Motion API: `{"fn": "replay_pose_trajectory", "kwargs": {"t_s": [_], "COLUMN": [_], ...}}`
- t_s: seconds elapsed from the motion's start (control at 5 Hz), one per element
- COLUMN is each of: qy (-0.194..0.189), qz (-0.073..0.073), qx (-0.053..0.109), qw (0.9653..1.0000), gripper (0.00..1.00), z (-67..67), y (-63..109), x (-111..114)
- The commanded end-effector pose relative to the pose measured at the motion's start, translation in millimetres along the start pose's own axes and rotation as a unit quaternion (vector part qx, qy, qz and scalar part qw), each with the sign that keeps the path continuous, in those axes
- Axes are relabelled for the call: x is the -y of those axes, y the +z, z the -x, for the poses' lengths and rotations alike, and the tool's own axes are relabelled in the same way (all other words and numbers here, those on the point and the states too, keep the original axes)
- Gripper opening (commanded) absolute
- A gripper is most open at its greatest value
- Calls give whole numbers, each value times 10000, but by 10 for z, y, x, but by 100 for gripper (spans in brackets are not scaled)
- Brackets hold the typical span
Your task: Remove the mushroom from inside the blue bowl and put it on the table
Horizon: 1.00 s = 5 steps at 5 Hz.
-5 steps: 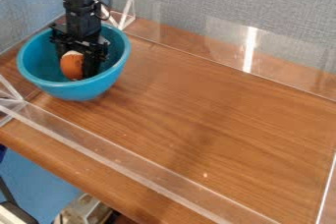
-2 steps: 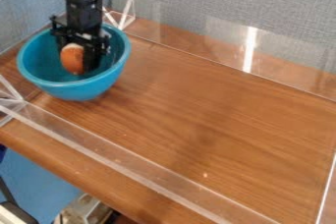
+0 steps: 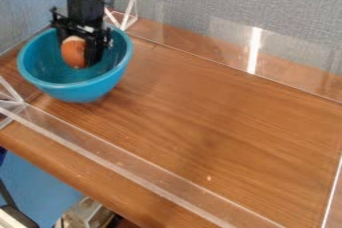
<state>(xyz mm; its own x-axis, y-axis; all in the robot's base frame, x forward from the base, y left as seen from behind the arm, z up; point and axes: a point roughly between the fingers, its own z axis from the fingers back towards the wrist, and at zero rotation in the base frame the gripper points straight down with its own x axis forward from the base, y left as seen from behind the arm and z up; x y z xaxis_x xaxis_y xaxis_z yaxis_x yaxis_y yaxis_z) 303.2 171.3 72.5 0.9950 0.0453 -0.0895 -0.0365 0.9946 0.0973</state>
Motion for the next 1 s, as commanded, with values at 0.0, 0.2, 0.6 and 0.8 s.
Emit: {"fn": "replay_pose_trajectory", "kwargs": {"t_s": [0.0, 0.2, 0.6, 0.8], "qy": [-73, -78, -79, -74], "qz": [-263, -297, -343, -368], "qx": [475, 532, 628, 665], "qw": [9985, 9981, 9974, 9971], "gripper": [0, 0, 0, 0], "z": [-16, 2, 36, 55], "y": [435, 525, 683, 756], "x": [1, 14, 43, 62]}}
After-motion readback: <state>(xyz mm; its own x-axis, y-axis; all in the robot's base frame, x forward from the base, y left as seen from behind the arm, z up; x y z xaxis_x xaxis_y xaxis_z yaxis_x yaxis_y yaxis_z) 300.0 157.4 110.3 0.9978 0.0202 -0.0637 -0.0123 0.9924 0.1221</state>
